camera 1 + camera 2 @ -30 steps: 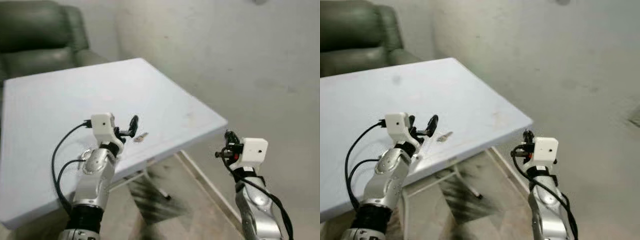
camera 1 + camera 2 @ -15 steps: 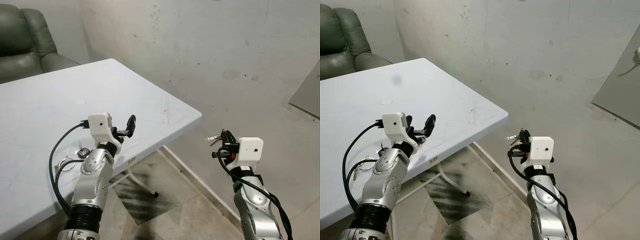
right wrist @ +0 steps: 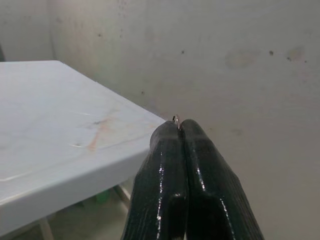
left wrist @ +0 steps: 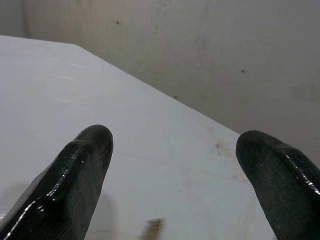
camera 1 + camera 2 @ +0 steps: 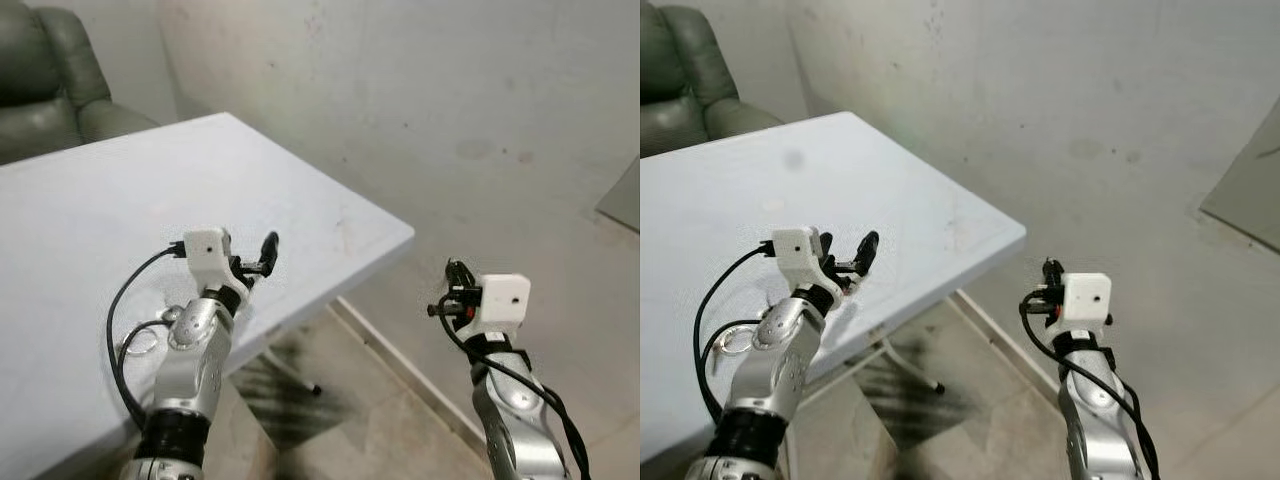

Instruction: Hang keys on a hook

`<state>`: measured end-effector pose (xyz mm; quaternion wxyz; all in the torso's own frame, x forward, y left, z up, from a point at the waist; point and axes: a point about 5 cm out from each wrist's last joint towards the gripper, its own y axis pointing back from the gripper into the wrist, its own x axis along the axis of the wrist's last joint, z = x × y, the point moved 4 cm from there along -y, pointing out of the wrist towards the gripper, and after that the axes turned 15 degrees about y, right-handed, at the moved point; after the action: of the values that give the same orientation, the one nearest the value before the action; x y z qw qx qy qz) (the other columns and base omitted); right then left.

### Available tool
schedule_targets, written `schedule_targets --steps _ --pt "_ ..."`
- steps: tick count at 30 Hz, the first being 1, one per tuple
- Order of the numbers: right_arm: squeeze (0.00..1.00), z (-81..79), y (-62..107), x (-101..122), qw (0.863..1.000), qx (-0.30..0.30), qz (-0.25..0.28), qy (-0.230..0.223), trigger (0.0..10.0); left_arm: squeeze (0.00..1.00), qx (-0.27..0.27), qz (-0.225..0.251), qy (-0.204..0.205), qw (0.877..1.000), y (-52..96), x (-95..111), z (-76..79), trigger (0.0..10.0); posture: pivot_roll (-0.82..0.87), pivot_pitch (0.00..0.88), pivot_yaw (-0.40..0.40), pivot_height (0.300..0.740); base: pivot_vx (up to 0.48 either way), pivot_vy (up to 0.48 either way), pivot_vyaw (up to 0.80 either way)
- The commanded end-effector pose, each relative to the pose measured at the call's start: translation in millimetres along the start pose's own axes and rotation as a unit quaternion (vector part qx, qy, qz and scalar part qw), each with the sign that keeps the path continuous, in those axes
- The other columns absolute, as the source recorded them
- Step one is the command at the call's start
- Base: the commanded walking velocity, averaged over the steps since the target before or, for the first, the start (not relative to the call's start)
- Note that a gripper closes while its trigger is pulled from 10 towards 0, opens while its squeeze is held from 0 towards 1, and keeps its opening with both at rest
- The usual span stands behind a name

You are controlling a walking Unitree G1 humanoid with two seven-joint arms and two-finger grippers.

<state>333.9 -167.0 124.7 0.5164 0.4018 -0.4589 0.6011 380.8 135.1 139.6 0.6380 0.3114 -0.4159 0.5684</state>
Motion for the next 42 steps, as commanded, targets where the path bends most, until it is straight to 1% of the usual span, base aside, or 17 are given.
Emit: schedule_targets --steps 1,3,9,12,24,42 --pt "0.00 -0.2 1.1 -0.8 1.000 0.003 -0.003 0.003 10.0 0.00 0.000 -0.004 -0.002 1.000 -1.5 -1.2 2.1 10.0 0.00 0.000 -0.036 0.740 0.000 0.000 -0.73" --pt "0.00 -0.4 0.9 -0.8 1.000 0.003 -0.003 0.002 10.0 0.00 0.002 -0.004 0.006 1.000 -1.7 -1.0 1.8 10.0 0.00 0.000 -0.036 0.740 0.000 0.000 -0.73" --pt "0.00 -0.2 0.6 -0.3 1.000 0.004 -0.003 0.002 10.0 0.00 0.007 -0.005 0.000 1.000 -1.7 -1.0 0.6 10.0 0.00 0.000 -0.038 0.740 0.000 0.000 -0.73" --pt "0.00 -0.5 0.6 -0.3 1.000 0.004 -0.004 0.002 10.0 0.00 0.010 -0.008 0.006 1.000 -1.8 -1.8 -0.4 10.0 0.00 0.000 -0.038 0.740 0.000 0.000 -0.73" --pt "0.00 -0.4 -1.4 1.2 1.000 -0.002 -0.004 -0.001 10.0 0.00 0.003 -0.010 0.000 1.000 -2.5 -0.7 0.2 10.0 0.00 0.000 -0.031 0.740 0.000 0.000 -0.73" --pt "0.00 5.6 -3.0 2.1 1.000 -0.014 -0.005 0.000 10.0 0.00 -0.002 -0.012 -0.002 1.000 -5.0 -0.9 3.2 10.0 -0.01 0.000 -0.026 0.740 0.000 0.000 -0.72"
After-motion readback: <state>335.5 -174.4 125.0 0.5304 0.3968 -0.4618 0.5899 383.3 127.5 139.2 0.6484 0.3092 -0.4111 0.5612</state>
